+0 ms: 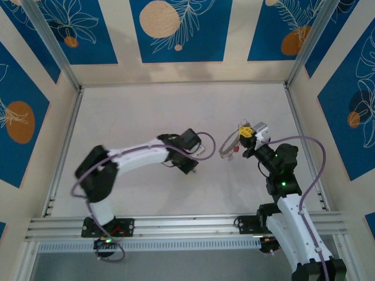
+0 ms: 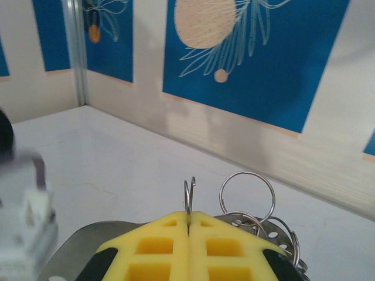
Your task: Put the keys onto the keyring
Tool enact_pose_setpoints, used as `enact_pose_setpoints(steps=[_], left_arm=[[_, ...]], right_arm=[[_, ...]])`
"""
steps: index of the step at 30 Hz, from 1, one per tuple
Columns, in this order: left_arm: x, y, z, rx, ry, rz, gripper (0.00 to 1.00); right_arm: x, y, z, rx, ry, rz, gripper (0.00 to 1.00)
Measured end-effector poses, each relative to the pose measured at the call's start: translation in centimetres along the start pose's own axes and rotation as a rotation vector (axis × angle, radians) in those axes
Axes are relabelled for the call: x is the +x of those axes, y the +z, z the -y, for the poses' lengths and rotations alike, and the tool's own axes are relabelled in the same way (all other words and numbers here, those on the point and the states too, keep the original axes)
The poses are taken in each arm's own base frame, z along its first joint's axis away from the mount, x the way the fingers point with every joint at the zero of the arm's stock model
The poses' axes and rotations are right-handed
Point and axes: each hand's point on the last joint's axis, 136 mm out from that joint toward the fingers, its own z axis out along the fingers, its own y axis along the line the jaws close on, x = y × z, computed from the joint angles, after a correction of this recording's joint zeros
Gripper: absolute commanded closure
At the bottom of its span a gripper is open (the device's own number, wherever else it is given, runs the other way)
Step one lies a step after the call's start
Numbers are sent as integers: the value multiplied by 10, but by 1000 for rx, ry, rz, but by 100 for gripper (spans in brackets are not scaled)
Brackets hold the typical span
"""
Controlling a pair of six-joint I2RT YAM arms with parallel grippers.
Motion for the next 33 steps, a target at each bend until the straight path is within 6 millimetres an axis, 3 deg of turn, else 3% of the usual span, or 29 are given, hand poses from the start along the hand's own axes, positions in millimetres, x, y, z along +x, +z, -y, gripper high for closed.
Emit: enact_pose_setpoints(steps=[4,7,16,20,28,33], left_arm=[[-14,-73,-18,-23,62,259,100],[-16,-113,-25,-47,122,414,100],[1,-172,-5,-63,444,644,100],[5,-180,0,-94,575,692,100],[21,-155,9,-66,724,676,100],[19,-154,18,-26,767,700,100]], right_arm=[[3,3,-18,-72,-28,-10,100],[8,8,-38,-151,-54,-32,100],[15,12,-116,-471,-163,-70,100],[22,8,-145,-609,-159,-104,100],[33,-6,-200,-875,-123,-189,100],[35,-11,-219,-975,-92,-206,100]])
